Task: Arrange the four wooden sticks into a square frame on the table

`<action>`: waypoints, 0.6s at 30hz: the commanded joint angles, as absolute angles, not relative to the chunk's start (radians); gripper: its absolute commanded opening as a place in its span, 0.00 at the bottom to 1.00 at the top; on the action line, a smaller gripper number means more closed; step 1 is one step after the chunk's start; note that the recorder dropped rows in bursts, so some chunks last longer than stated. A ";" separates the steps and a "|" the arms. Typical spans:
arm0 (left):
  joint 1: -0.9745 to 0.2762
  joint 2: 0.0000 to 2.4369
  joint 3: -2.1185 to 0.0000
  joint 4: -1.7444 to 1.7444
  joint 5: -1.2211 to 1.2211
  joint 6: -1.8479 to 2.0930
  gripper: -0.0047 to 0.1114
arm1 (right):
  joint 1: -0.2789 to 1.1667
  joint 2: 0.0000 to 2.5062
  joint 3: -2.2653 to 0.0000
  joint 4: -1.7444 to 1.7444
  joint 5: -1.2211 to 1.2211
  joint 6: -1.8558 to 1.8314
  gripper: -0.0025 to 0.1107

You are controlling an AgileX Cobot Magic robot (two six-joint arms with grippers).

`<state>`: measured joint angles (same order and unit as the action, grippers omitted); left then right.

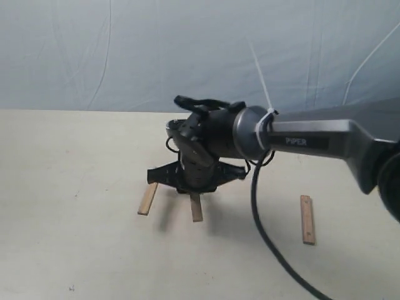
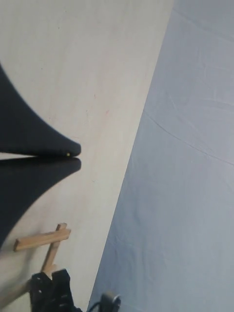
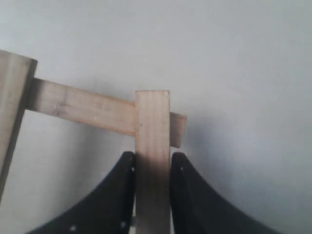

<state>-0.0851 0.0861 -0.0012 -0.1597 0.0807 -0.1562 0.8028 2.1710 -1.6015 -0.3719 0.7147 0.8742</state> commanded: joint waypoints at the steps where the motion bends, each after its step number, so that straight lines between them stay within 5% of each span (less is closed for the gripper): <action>1: -0.083 0.080 0.000 -0.164 0.085 -0.152 0.04 | 0.763 2.033 -1.599 -0.402 0.809 0.530 0.01; 18: -0.083 0.080 0.000 -0.164 0.085 -0.152 0.04 | 0.417 1.781 -1.283 0.051 0.850 -0.769 0.01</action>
